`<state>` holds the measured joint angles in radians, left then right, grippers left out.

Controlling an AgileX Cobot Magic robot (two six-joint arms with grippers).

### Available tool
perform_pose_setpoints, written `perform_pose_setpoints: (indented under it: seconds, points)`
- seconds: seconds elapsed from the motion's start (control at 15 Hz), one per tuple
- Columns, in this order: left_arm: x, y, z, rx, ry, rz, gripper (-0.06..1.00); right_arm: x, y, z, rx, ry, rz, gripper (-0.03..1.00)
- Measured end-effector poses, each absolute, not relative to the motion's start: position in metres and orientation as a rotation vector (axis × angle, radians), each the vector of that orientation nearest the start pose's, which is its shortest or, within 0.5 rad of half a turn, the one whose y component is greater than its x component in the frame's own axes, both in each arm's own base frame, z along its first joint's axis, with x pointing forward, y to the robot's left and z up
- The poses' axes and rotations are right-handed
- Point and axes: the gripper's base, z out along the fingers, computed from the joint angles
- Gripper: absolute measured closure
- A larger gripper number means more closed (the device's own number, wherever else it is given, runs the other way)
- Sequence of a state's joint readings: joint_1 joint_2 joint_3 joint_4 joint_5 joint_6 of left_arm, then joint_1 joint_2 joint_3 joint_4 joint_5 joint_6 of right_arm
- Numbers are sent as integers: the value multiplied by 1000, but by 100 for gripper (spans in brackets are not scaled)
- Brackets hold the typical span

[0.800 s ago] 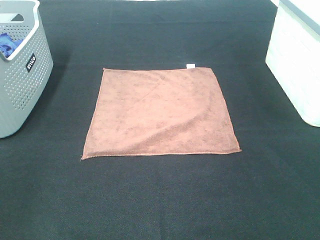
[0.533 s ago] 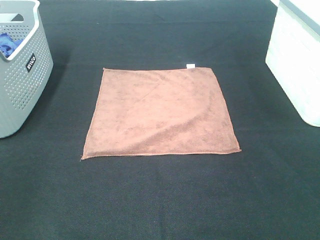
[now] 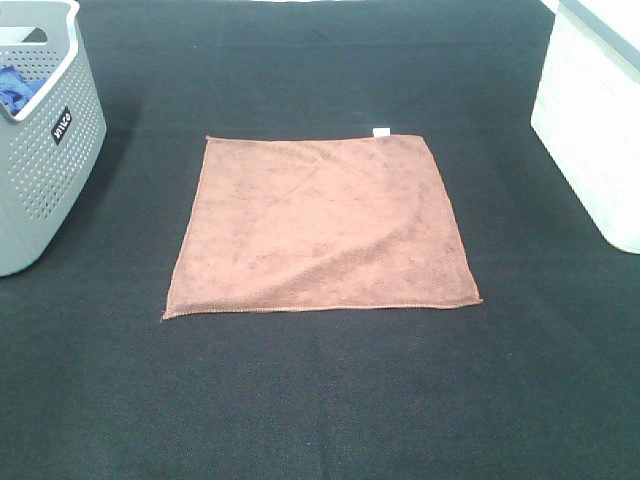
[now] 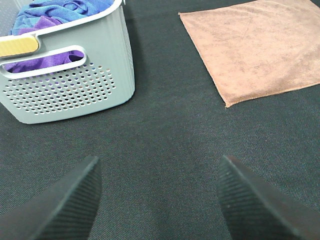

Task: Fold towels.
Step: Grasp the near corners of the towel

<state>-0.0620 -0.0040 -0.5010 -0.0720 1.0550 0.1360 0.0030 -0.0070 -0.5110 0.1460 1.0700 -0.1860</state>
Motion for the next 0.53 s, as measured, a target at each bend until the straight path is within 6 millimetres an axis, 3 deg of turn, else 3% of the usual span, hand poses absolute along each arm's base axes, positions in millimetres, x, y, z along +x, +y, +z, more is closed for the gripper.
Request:
perform_pose_setpoints:
  seconds: [0.53]
  points:
    - [-6, -5, 278, 204, 2021, -39, 31, -8, 12, 280, -200, 2018, 59, 26]
